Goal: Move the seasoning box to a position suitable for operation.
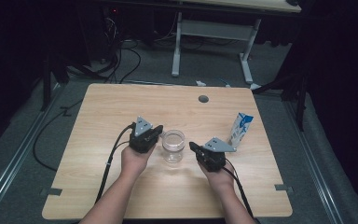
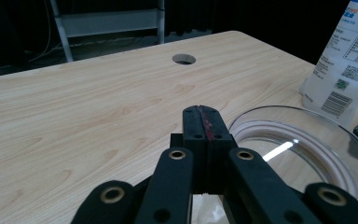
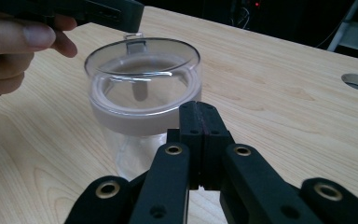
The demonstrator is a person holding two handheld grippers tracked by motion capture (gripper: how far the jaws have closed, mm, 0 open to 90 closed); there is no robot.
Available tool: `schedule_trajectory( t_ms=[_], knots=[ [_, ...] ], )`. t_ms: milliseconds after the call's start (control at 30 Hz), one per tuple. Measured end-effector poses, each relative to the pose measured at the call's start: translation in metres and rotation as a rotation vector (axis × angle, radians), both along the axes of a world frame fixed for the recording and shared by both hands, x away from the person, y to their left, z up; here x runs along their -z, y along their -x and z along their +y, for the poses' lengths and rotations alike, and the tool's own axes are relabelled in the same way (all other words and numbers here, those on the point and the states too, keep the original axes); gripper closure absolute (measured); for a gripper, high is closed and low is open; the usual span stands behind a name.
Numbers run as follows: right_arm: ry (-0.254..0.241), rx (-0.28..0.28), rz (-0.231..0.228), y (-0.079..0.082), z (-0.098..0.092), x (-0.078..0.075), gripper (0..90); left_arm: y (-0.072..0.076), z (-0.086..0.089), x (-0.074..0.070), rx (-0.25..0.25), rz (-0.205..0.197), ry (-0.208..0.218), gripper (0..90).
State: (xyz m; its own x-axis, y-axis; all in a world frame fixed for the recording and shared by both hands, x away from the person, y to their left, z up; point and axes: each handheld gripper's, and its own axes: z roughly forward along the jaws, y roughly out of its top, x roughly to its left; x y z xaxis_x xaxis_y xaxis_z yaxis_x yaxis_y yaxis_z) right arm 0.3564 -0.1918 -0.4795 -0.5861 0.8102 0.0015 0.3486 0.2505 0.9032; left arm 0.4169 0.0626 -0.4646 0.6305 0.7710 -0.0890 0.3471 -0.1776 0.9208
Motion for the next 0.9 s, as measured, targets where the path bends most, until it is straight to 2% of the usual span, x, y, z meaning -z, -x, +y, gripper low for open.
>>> schedule_trajectory(
  t_ms=[267,800,833,867,900],
  knots=[
    [0.015,-0.018,0.002,0.0005,0.0083,0.0017,90.0,-0.0001,0.0005,0.0006,0.004,-0.002,0.003,90.0],
    [0.019,-0.016,0.008,0.0004,0.0085,0.0038,90.0,-0.0001,0.0018,0.0023,0.002,-0.002,0.013,90.0],
    [0.019,-0.016,0.008,0.0003,0.0082,0.0038,90.0,0.0014,-0.0052,0.0042,-0.025,0.012,0.111,90.0],
    [0.019,-0.016,0.008,0.0003,0.0082,0.0038,90.0,0.0014,-0.0052,0.0042,-0.025,0.012,0.111,90.0],
    [0.018,-0.016,0.007,0.0003,0.0080,0.0035,89.9,0.0010,-0.0035,0.0042,-0.019,0.008,0.088,90.0]
  ],
)
